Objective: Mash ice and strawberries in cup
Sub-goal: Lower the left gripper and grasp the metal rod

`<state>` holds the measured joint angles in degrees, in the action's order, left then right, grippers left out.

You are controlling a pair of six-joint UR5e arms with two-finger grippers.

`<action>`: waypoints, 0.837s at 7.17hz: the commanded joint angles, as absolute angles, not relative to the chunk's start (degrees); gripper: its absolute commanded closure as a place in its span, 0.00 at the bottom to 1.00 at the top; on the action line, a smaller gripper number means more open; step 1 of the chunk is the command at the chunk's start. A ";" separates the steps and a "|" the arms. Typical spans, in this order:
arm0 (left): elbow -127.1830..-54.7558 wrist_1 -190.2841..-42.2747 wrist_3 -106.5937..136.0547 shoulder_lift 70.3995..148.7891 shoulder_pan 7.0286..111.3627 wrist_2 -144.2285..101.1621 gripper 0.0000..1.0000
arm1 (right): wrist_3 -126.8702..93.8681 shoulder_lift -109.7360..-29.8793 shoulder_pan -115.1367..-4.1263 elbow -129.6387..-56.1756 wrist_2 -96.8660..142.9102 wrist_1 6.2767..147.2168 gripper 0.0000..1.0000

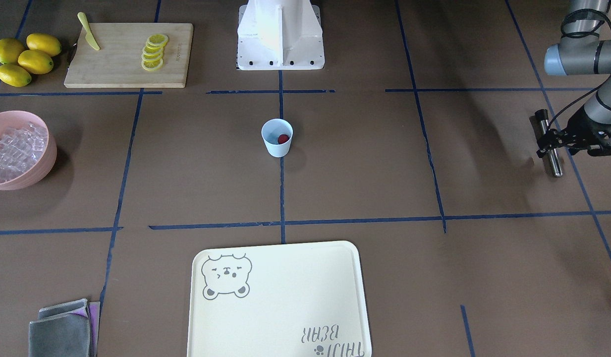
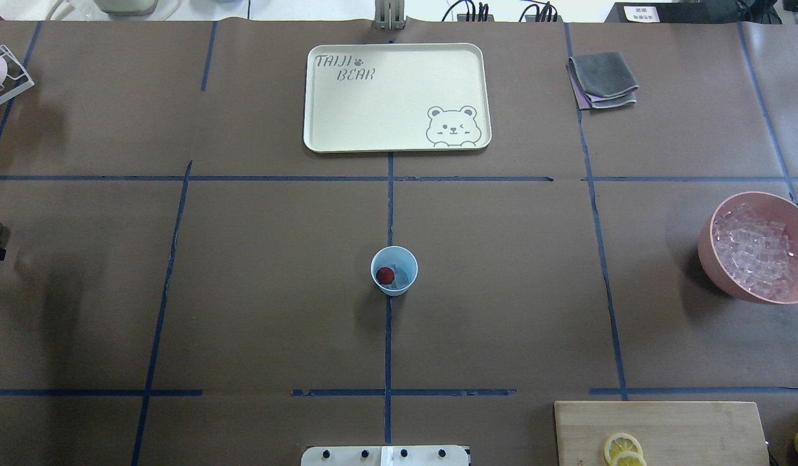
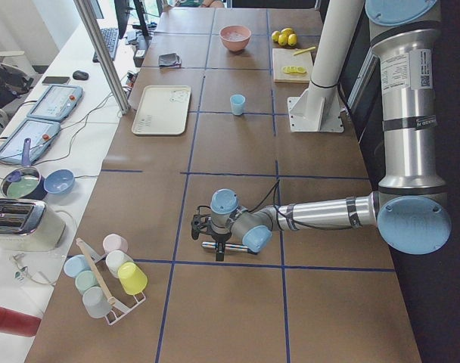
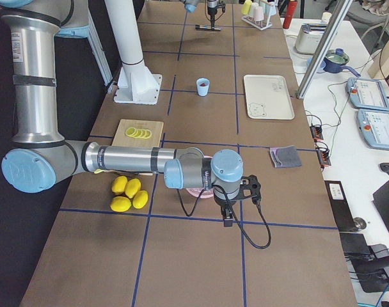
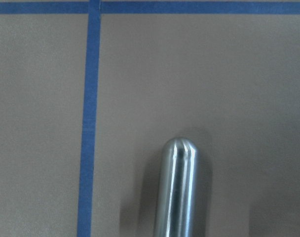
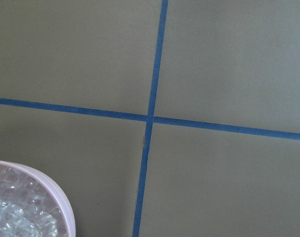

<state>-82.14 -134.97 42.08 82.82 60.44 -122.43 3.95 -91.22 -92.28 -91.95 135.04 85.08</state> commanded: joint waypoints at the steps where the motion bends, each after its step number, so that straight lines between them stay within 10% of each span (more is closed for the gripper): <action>1: -81.39 -135.35 41.92 83.58 60.38 -122.43 0.01 | 3.96 -90.88 -92.29 -91.93 135.00 85.08 0.00; 3: -81.30 -137.02 42.36 83.50 60.38 -122.61 0.14 | 3.87 -90.26 -92.29 -91.93 135.00 85.08 0.00; 6: -81.21 -137.11 41.92 83.50 60.47 -122.70 0.60 | 3.87 -90.09 -92.29 -91.93 135.00 85.08 0.00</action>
